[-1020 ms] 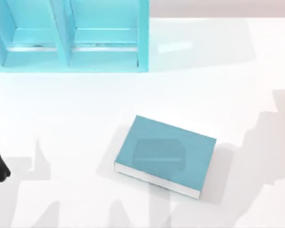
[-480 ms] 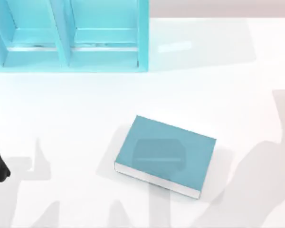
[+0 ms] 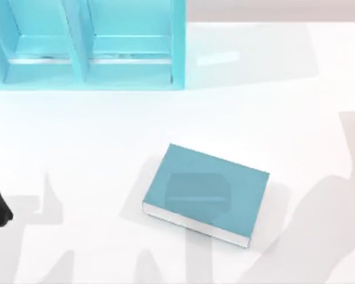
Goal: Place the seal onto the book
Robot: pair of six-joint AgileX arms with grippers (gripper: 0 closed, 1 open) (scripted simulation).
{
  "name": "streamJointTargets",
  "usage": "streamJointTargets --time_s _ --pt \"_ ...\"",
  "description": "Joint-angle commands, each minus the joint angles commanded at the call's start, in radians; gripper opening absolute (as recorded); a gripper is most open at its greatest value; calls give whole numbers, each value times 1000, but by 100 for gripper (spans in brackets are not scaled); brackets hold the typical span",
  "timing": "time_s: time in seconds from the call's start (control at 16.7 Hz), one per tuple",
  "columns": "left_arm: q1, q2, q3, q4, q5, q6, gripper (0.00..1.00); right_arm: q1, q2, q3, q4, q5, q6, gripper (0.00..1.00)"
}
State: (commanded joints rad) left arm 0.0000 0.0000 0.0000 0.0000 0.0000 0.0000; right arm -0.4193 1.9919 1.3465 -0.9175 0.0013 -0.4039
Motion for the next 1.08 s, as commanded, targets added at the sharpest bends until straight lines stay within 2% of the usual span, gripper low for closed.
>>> streamJointTargets --time_s 0.48,1.08 --pt "0 0 0 0 0 0 100 0 0 0 0 0 0 2" --pt "0 0 0 0 0 0 100 1 -2 2 -1 0 3 0"
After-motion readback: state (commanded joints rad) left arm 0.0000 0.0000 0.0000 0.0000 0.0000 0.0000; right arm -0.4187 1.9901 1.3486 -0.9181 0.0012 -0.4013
